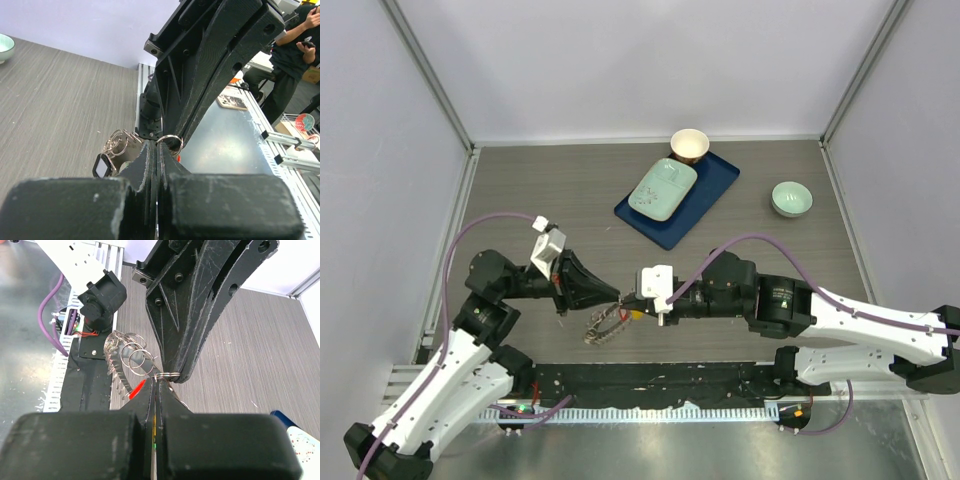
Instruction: Remove the keys from the keyring
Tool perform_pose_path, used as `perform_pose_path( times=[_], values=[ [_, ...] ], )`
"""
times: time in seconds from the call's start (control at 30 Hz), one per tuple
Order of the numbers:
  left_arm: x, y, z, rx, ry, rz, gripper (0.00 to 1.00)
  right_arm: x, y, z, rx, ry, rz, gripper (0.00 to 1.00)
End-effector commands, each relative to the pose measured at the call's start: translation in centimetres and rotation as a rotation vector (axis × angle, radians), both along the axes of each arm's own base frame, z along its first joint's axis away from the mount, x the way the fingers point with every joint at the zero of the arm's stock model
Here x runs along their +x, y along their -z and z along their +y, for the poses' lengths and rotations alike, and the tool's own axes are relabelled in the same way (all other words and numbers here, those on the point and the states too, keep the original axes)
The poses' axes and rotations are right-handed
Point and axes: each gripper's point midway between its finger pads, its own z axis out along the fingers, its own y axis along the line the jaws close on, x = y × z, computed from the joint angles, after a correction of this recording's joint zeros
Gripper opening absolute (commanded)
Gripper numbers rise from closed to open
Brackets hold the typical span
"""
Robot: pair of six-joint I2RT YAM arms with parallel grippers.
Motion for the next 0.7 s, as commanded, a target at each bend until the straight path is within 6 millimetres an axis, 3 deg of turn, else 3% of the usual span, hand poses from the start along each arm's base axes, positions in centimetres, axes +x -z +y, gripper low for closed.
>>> perform_pose_path(
  times=[0.0,0.67],
  values=[
    [-2.9,-1.3,0.7,-0.034,0.121,-0.135,0.00,2.4,-4.2,-0.1,0.106,0.105,-0.069,0.01],
    [-2.9,-1.6,0.8,-0.027,0.118,-0.178,0.00,4.1,-4.2,-1.4,0.080,0.226,-0.070,0.01]
  ],
)
